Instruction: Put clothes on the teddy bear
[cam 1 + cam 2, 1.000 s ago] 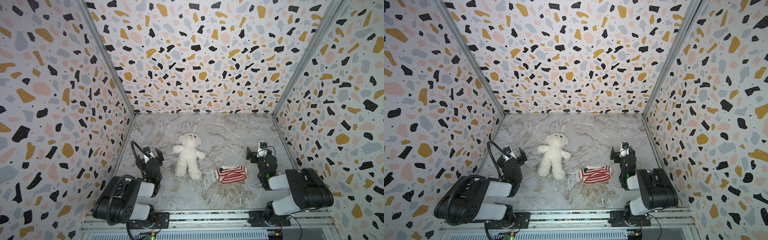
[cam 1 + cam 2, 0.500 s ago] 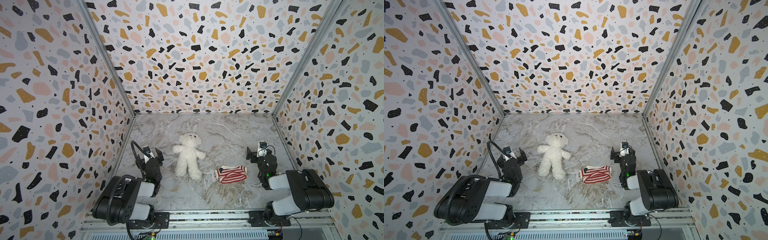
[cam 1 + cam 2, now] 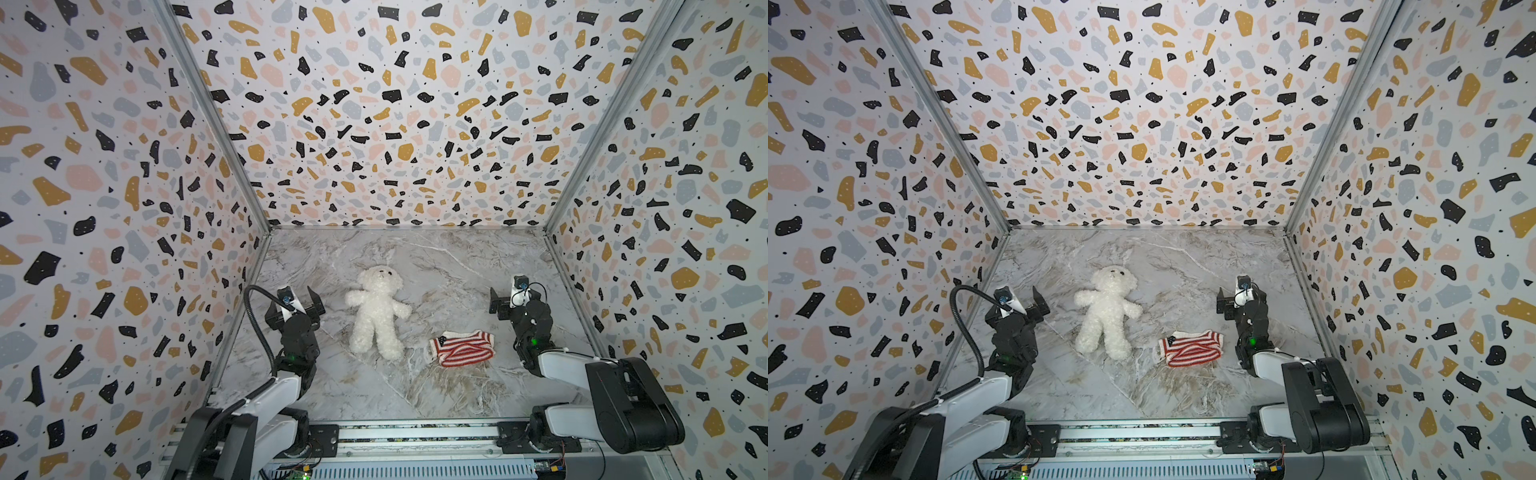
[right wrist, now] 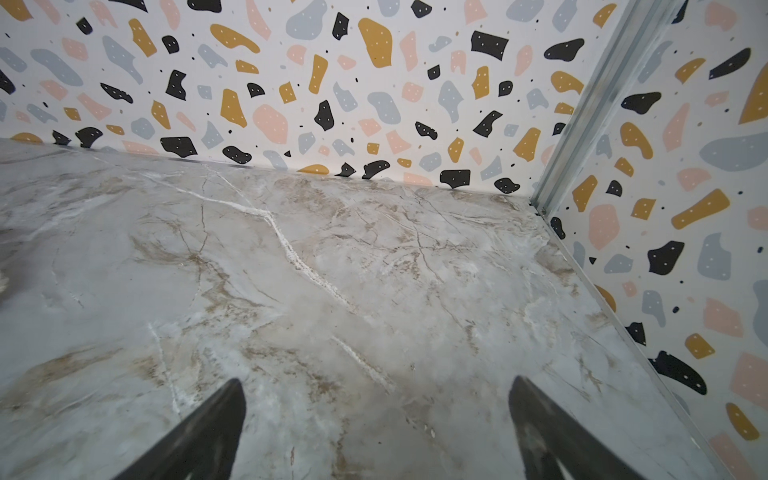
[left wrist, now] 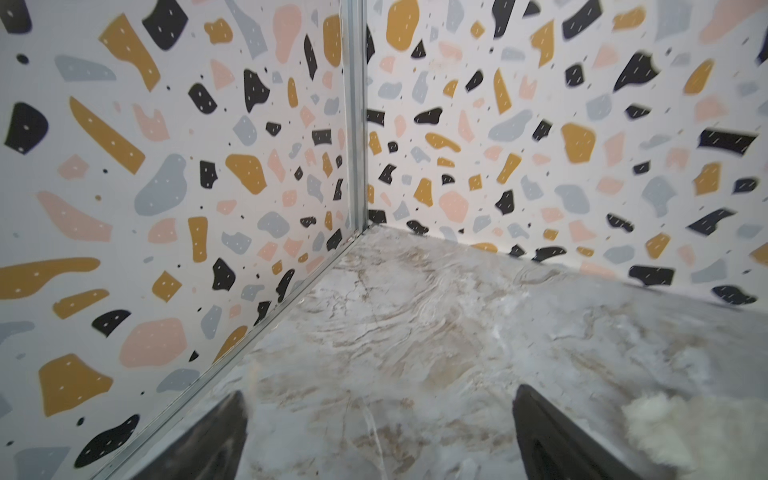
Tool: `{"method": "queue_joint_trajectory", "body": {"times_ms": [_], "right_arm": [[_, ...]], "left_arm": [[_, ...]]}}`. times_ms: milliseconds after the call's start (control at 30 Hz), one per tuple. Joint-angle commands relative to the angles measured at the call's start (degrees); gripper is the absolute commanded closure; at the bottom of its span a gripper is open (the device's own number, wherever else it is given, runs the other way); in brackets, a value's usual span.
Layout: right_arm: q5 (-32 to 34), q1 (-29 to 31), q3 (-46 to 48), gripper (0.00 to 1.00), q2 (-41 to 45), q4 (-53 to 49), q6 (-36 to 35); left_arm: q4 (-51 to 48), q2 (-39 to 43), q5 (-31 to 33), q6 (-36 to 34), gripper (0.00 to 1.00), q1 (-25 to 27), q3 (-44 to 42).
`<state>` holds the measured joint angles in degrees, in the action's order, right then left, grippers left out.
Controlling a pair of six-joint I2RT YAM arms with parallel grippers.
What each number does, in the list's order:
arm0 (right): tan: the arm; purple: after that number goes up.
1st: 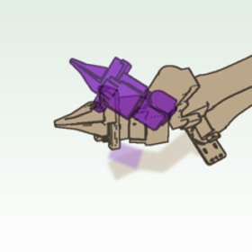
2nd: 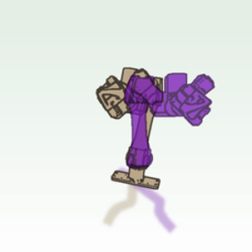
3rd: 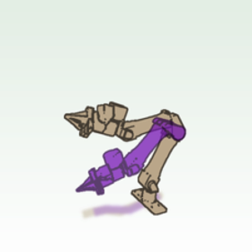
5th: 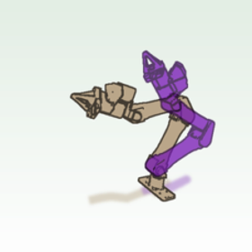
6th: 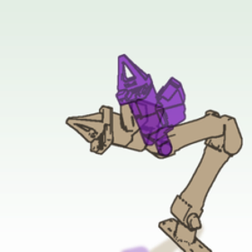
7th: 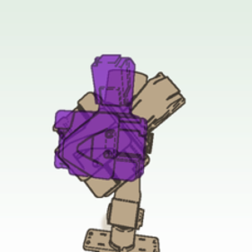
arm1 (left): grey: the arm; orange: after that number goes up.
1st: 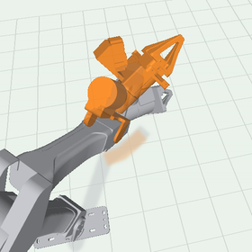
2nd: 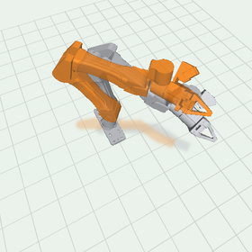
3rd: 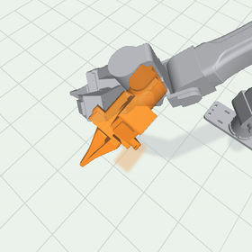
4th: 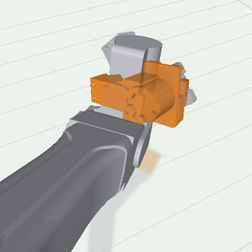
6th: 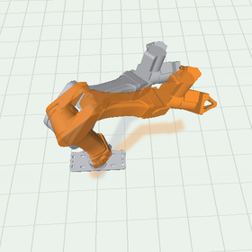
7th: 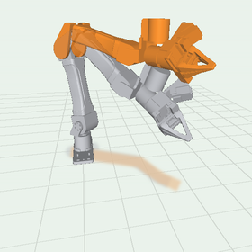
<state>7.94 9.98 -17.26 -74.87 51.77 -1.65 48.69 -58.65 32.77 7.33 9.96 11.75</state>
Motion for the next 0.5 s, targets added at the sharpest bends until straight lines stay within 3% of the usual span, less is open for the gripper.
{"method": "queue_joint_trajectory", "body": {"times_ms": [0, 133, 233, 333, 467], "right_arm": [[5.11, 2.08, -4.0, 0.01, 2.69, -9.81, -0.18], [7.78, 4.85, -6.15, 0.01, 5.73, -15.67, 0.4], [12.84, 6.93, -11.81, 0.01, 6.32, -27.25, 7.07], [11.07, 7.87, -18.67, 0.01, 3.96, -41.67, 13.32], [7.7, 13.14, -21.29, 0.01, 3.28, -48.01, 14.3]], "left_arm": [[-10.61, 5.0, -5.0, 5.79, 0.0, -0.16, 3.49], [-18.35, 7.6, -13.78, 11.15, 0.0, -0.07, 7.14], [-24.96, 7.73, -19.4, 14.42, 0.0, 0.11, 10.7], [-31.64, 7.87, -22.89, 18.8, 0.0, 0.72, 13.99], [-36.83, 7.43, -32.11, 26.69, 0.0, 0.85, 17.2]]}}
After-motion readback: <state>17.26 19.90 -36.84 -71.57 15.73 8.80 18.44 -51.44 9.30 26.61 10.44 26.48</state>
